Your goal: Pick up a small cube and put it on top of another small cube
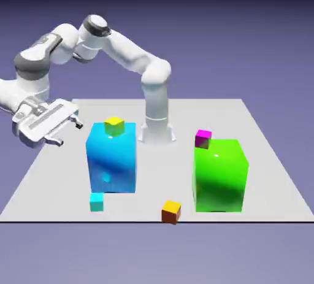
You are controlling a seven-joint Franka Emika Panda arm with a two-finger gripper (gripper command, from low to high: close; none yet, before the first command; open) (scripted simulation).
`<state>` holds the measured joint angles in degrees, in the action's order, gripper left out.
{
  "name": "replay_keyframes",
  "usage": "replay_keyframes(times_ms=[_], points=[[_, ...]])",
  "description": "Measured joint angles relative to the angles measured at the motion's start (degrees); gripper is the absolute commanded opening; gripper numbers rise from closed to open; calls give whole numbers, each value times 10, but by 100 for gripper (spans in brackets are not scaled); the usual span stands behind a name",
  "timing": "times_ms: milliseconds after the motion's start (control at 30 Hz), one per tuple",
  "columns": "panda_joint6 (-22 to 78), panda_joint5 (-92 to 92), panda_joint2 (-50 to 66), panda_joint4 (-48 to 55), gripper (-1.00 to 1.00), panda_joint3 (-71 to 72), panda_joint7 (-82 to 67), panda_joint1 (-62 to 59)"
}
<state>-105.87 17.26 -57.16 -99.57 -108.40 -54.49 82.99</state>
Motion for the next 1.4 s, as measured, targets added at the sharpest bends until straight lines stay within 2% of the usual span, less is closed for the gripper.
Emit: replay_keyframes(times_ms=[767,833,967,1000,1067,1233,1400], points=[[300,76,-108,271,0,-478,-427,363],[302,77,-109,272,0,-481,-430,365],[234,84,-94,190,0,-479,-454,373],[221,85,-91,174,-100,-478,-458,375],[221,85,-91,174,-100,-478,-458,375],[306,75,-104,270,-100,-478,-430,370],[368,56,-16,214,-100,-425,-420,474]])
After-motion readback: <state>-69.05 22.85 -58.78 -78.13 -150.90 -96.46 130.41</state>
